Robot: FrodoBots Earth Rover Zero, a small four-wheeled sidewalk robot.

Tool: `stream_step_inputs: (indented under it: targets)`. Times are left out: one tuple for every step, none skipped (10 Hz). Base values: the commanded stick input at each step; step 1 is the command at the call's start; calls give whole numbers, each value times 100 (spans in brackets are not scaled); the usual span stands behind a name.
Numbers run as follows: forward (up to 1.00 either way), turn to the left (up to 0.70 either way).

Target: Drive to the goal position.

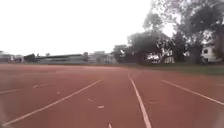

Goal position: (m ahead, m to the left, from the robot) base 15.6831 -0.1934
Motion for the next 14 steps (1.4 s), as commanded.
stream_step_inputs:
  targets:
    - [45, -11]
    - [45, -26]
    - [45, -27]
    - [45, -27]
    - [45, -27]
    - [45, -27]
    - [45, -27]
    - [45, -27]
    - [45, -27]
    - [45, -27]
    - [45, -27]
    - [45, -27]
    - [45, -27]
    - [45, -27]
